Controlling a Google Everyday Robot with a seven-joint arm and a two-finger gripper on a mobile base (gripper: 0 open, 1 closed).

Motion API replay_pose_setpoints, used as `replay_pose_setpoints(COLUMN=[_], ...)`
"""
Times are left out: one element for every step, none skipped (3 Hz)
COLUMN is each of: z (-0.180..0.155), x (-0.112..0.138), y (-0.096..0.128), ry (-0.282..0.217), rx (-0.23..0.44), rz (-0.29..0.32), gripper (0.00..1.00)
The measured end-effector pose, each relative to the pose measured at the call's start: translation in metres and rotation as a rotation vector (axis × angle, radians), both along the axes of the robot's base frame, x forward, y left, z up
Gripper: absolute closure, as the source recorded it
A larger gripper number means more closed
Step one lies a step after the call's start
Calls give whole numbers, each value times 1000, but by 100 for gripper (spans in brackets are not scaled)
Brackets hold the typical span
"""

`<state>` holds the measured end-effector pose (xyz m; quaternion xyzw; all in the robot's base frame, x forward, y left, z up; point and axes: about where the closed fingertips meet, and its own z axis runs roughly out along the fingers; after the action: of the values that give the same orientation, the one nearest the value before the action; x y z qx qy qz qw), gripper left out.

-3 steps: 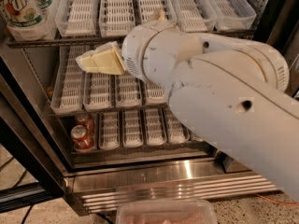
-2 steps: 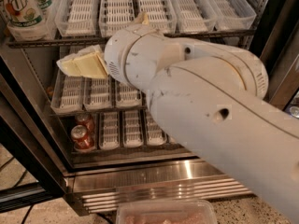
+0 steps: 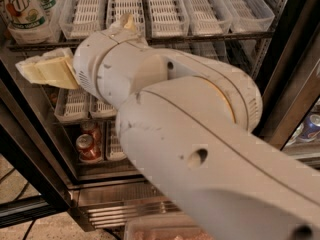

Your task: Pick 7up can from top shelf of fridge

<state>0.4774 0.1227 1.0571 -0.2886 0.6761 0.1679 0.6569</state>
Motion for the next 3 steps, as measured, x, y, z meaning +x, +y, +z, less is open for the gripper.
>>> replay_pose_setpoints(z=[9, 9, 9], x=[-17, -16, -6], y=[9, 9, 20], ry=[9, 9, 25], rx=[43, 43, 47], rz=[-27, -27, 24], gripper=[0, 0, 0])
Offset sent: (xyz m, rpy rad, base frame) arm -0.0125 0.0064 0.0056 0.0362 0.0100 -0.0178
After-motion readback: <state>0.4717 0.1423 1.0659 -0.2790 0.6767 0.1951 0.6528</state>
